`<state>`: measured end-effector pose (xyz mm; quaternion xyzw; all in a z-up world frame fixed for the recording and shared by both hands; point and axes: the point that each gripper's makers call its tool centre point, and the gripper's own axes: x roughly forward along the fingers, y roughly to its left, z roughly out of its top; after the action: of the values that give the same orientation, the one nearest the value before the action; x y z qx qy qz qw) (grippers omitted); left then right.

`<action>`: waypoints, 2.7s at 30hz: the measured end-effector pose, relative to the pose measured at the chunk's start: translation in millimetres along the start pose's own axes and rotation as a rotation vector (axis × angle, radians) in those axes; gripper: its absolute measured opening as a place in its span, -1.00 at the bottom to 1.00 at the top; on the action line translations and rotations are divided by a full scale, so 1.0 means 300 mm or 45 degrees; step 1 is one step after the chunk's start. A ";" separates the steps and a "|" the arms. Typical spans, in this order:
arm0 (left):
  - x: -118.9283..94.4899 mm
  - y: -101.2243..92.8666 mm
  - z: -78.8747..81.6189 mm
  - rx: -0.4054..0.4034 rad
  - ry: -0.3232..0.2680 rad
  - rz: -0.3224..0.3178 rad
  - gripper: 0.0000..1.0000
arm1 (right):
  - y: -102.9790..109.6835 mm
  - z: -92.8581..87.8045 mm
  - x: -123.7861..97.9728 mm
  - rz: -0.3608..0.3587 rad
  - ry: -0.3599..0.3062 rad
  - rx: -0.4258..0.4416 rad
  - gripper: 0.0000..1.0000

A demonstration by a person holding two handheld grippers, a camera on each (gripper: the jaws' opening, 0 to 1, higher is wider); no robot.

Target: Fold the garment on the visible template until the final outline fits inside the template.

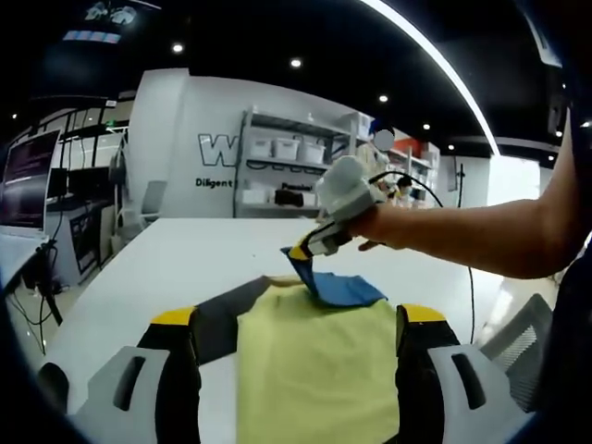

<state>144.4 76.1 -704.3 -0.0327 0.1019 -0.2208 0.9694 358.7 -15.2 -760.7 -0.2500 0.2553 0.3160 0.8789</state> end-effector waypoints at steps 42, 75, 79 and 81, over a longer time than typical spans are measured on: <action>0.002 0.024 -0.026 -0.003 0.032 0.000 0.63 | 0.131 -0.028 0.096 0.185 -0.105 0.344 -1.00; 0.006 0.011 -0.036 0.000 0.056 -0.009 0.61 | 0.193 -0.158 0.178 0.263 0.056 0.284 -1.00; 0.005 0.011 -0.036 0.000 0.054 -0.008 0.61 | 0.227 -0.171 0.190 0.286 0.076 0.255 -1.00; 0.006 0.013 -0.037 0.000 0.054 -0.009 0.61 | 0.234 -0.189 0.200 0.287 0.098 0.235 -1.00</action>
<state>145.2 78.5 -715.9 -0.0283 0.1224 -0.2249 0.9663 334.4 23.9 -858.8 -0.1497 0.3433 0.3780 0.8467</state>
